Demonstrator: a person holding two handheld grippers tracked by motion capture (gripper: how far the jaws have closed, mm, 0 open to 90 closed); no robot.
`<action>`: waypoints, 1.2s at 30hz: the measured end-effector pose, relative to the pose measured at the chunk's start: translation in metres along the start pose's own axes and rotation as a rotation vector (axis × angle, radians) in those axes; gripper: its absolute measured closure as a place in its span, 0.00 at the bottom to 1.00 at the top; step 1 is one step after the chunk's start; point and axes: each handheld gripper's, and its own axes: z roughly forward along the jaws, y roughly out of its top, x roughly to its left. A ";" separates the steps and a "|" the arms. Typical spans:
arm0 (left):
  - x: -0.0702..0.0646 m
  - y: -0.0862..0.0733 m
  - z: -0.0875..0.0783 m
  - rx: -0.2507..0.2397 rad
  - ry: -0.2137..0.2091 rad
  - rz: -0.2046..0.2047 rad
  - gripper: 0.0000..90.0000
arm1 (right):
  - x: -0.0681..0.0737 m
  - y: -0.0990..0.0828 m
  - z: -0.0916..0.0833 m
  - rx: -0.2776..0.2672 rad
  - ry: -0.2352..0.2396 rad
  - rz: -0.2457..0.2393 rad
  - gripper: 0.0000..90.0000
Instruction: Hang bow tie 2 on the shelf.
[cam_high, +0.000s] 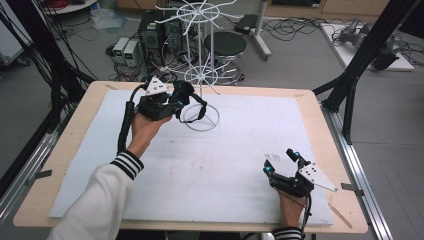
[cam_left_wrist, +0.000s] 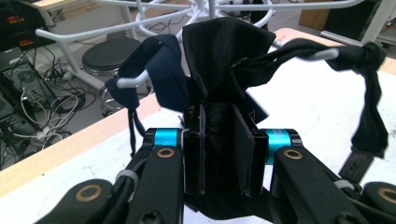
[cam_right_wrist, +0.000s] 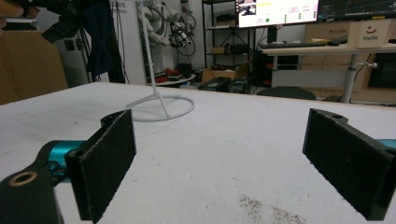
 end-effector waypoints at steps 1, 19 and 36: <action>0.000 -0.001 0.000 -0.001 0.005 -0.002 0.83 | 0.000 0.000 0.000 0.002 0.000 0.001 0.10; -0.003 -0.009 -0.008 -0.002 -0.009 0.045 0.28 | 0.000 0.000 0.000 0.003 -0.002 -0.005 0.10; 0.006 -0.061 -0.068 -0.286 -0.135 0.119 0.14 | 0.001 0.000 0.000 -0.003 -0.001 -0.015 0.10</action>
